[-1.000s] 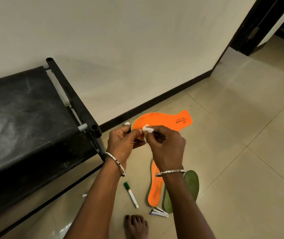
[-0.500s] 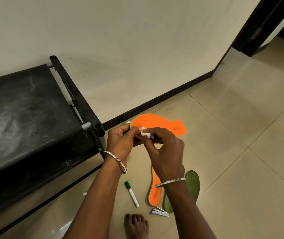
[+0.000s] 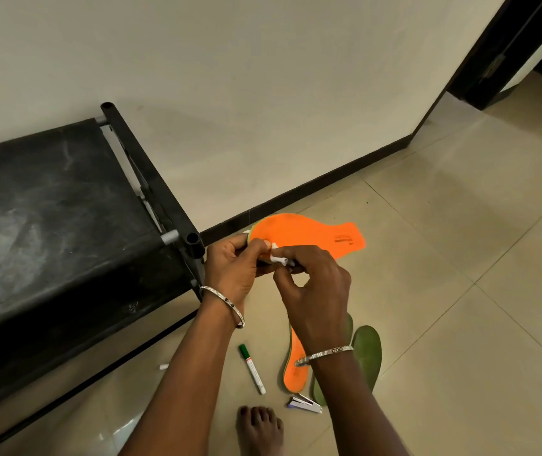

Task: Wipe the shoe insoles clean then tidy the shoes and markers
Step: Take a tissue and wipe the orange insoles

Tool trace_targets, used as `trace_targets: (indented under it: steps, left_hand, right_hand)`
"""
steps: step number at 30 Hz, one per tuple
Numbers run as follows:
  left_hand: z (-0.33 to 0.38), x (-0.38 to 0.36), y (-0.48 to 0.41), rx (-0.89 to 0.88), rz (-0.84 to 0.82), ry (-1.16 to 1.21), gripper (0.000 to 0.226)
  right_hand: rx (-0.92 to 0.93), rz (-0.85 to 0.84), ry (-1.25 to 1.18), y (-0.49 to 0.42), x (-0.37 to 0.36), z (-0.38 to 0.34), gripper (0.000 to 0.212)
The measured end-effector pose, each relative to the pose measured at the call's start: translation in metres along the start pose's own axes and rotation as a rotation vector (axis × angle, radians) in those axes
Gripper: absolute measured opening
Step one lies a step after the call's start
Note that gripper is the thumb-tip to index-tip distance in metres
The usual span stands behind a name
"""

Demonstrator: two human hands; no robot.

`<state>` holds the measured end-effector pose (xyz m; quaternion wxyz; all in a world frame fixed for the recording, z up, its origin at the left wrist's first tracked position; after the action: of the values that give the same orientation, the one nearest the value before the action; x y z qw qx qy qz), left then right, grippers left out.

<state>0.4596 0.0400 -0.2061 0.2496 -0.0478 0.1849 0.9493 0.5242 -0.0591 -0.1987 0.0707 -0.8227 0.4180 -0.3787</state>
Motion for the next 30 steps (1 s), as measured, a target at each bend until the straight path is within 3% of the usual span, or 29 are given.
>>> trace_targets:
  steps: [8,14,20,26,30]
  left_hand:
    - [-0.002,0.000,0.000,-0.058,0.024,-0.068,0.020]
    - [-0.001,-0.004,-0.001,-0.047,0.031,-0.030,0.019]
    - [-0.005,-0.002,-0.001,-0.074,0.014,-0.073,0.019]
    - [-0.005,-0.006,-0.001,-0.052,0.017,-0.052,0.018]
    - [-0.008,-0.003,-0.005,-0.078,-0.001,-0.081,0.021]
  right_hand:
    - [0.065,-0.051,0.052,0.001,-0.001,0.004,0.026]
    - [-0.054,0.007,0.053,0.000,0.010,0.023,0.019]
    - [0.052,-0.041,0.049,0.001,0.000,-0.002,0.019]
    - [-0.070,0.055,0.056,0.000,0.017,0.022,0.020]
    - [0.020,0.000,0.037,0.005,0.006,0.004,0.023]
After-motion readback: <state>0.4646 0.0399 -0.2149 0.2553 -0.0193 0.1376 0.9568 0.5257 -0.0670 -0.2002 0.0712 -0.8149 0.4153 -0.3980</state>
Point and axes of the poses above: each hand's wrist, its own y-axis away from the middle knuckle, its own x-axis out of the back of the hand, z = x × y, the point moved 1 cm from there along -y, towards the middle knuckle, and after that the axes turned 4 degrees about -z, right-handed, at the moved point
